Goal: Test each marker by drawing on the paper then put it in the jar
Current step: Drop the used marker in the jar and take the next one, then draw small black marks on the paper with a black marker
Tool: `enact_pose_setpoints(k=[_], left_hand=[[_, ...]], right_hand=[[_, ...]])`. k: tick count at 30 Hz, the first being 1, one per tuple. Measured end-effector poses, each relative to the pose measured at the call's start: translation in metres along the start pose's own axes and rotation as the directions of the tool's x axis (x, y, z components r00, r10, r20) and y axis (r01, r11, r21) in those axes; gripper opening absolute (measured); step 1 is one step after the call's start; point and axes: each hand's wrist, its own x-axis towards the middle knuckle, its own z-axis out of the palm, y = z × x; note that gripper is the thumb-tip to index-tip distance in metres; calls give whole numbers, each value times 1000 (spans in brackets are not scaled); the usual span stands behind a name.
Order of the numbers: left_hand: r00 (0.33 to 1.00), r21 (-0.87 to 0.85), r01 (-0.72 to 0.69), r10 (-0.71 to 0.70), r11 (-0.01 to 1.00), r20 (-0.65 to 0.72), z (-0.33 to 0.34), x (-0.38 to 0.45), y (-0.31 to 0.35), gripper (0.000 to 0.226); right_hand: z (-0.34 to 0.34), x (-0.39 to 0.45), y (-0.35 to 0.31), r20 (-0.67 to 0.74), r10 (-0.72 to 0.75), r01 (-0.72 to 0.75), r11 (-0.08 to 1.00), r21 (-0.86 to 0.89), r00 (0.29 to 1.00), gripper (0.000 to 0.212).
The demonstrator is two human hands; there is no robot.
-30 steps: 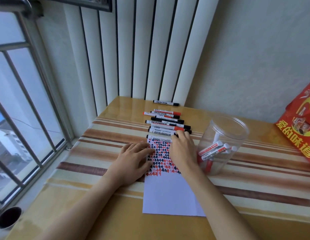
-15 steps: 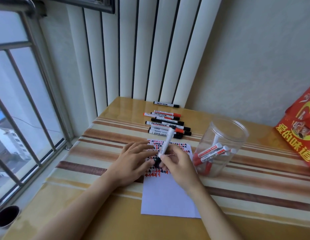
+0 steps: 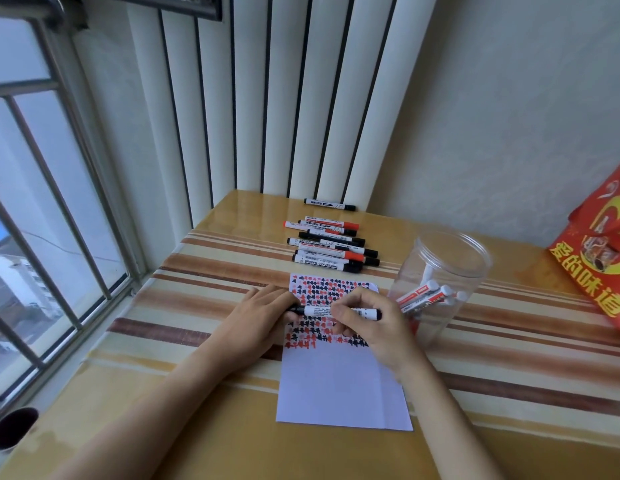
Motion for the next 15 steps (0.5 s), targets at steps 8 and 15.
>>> enact_pose_setpoints(k=[8,15], left_hand=[[996,125,-37,27,991,83,-2,0,4,41],[996,86,-88,88,992,6,0,0,3,29]], right_hand=[[12,-8,-5,233,-303,371,565,-737,924,22],[47,-5,8,200,-497,379,290,-879,845,14]])
